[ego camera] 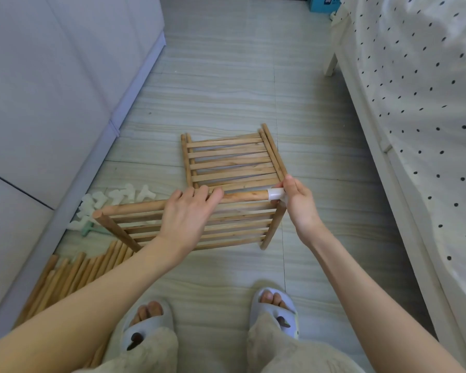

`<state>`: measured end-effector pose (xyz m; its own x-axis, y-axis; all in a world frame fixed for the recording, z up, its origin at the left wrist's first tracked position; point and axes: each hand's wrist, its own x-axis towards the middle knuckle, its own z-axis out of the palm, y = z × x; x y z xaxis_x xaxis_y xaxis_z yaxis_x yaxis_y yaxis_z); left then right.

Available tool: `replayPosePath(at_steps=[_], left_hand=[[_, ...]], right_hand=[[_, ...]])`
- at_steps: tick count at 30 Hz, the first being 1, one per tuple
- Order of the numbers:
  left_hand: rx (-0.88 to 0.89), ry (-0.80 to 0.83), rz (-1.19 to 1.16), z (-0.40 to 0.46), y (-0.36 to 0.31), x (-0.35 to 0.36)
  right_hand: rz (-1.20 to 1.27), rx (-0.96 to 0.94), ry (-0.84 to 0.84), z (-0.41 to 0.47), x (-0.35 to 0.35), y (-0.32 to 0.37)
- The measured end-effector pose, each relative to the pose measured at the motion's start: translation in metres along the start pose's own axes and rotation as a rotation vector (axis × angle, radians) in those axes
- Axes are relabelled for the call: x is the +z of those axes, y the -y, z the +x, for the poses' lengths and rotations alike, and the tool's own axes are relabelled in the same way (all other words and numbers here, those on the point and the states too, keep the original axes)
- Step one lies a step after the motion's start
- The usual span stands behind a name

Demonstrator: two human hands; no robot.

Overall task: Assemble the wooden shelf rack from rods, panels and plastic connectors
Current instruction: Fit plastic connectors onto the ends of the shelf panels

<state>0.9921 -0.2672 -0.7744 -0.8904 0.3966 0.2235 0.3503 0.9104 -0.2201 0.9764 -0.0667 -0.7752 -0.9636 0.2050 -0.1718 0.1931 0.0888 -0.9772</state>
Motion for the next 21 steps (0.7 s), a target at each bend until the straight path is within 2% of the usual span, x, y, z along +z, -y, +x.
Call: replayPosePath(at_steps=[4,9,15,21], left_hand=[[0.042,0.084,-0.069,0.004,0.005,0.000],[0.154,0.059,-0.354,0.013,0.029,0.001],[0.221,0.101,-0.320,0.006,0.030,0.008],[0.199,0.178,-0.399,0.009,0.031,0.007]], right_hand=[[-0.061,-0.002,0.052,0.007,-0.003,-0.002],[-0.127,0.008,0.091,0.006,-0.009,-0.004],[-0.156,-0.010,0.097,0.000,-0.012,-0.006],[-0.157,0.012,0.091,0.004,-0.011,-0.007]])
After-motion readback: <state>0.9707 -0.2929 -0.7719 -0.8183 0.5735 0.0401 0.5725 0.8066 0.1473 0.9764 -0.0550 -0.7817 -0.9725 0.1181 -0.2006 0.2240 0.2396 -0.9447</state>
